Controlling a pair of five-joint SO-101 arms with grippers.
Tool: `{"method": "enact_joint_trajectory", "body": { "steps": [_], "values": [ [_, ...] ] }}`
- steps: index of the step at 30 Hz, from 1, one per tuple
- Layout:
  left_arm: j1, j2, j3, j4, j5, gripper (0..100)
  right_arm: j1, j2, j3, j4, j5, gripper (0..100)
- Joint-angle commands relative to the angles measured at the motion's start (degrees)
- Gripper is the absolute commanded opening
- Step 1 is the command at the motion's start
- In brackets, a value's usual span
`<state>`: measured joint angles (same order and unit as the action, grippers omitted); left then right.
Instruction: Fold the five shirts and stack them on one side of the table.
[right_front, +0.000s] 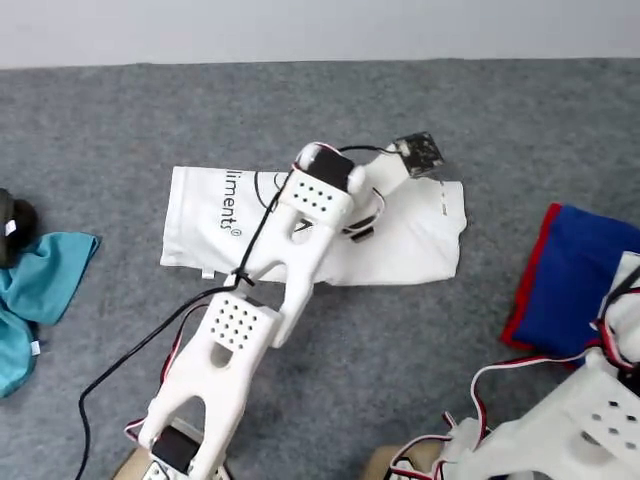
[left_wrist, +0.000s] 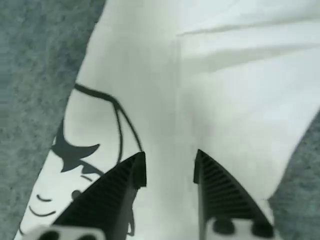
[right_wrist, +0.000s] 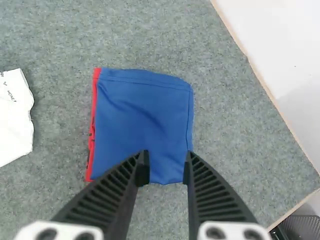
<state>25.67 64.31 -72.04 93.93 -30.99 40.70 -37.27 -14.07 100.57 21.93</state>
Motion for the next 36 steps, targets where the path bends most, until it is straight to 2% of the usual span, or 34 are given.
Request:
{"method": "enact_joint_trajectory", "body": {
  "steps": [1,5,9,14,18,23,26,30,36],
  "values": [
    [-1.0,-0.6,-2.0,-1.1,0.2,16,0.2,-0.8,-0.1,2.3,0.7,12.1],
    [-1.3,-1.3,-2.5,0.4,0.4,16,0.2,-0.9,-0.1,2.3,0.6,12.1],
    [-0.7,-2.7,-8.7,6.9,0.5,16,0.2,-0.9,-0.1,2.3,0.6,12.1],
    [1.1,-9.2,-9.9,6.8,2.6,13,0.2,-0.9,-0.1,2.3,0.5,12.1],
    [5.2,-16.0,-0.8,6.8,2.6,10,0.2,-0.9,-0.1,2.3,0.5,12.1],
    [9.3,-23.9,19.0,6.7,2.3,1,0.2,-0.9,-0.1,2.3,0.5,12.1],
    [9.9,-24.9,29.6,6.4,2.0,1,0.2,-0.8,-0.1,2.3,0.4,12.1],
    [7.2,-23.3,36.6,3.6,0.2,1,0.2,-0.6,0.0,2.3,0.4,12.1],
    [0.6,-17.9,36.9,-3.2,-1.1,1,0.2,-0.4,0.0,2.3,0.4,12.1]
  ]
}}
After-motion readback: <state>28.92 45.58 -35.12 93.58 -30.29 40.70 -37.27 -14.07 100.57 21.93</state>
